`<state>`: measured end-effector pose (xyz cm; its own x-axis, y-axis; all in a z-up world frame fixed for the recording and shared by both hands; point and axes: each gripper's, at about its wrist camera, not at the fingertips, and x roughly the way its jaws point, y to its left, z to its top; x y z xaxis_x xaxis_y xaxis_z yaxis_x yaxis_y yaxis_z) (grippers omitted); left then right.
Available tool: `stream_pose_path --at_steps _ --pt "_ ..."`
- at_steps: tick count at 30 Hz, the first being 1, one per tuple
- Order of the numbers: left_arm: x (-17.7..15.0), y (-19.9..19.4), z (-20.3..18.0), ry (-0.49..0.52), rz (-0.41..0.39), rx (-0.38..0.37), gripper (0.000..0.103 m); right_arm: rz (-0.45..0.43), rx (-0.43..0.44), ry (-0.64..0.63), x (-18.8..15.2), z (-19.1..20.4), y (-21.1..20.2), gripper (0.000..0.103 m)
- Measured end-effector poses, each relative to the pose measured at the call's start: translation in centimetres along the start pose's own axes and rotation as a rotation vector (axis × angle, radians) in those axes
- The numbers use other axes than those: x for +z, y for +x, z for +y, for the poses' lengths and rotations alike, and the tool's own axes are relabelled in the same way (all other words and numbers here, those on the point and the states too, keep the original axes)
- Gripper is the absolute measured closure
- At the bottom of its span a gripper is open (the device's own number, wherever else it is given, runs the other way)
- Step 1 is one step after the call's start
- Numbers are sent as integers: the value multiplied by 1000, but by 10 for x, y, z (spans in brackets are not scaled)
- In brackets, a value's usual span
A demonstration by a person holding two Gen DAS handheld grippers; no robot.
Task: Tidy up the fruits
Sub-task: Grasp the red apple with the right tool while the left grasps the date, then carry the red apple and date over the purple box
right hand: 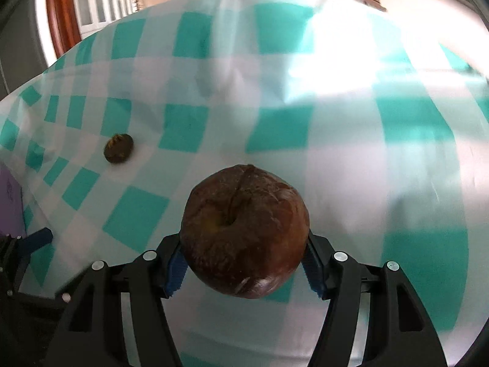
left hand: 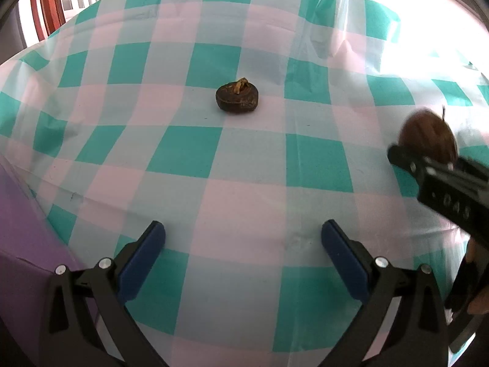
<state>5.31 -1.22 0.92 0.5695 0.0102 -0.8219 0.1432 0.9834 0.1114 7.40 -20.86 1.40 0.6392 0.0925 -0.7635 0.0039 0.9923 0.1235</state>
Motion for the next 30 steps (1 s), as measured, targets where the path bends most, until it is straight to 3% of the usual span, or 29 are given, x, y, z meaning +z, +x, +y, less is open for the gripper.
stream_pose_path --at_steps 4,12,15,20,22,24,30 --pt "15 14 -13 0 35 -1 1 -10 8 26 4 -5 2 41" --pt "90 65 -6 -61 22 1 3 31 42 66 -2 -7 15 41" --pt "113 83 -3 -19 12 20 14 33 46 64 -5 -10 9 41" --pt "130 97 2 -25 -11 29 21 33 48 66 -6 -11 8 41" --pt "127 96 1 -14 -36 22 33 34 49 67 -6 -13 8 41" --pt "124 93 -1 -6 -48 9 60 36 48 65 -6 -13 7 40" --pt "112 87 -6 40 -53 -47 60 39 41 58 -4 -12 6 40"
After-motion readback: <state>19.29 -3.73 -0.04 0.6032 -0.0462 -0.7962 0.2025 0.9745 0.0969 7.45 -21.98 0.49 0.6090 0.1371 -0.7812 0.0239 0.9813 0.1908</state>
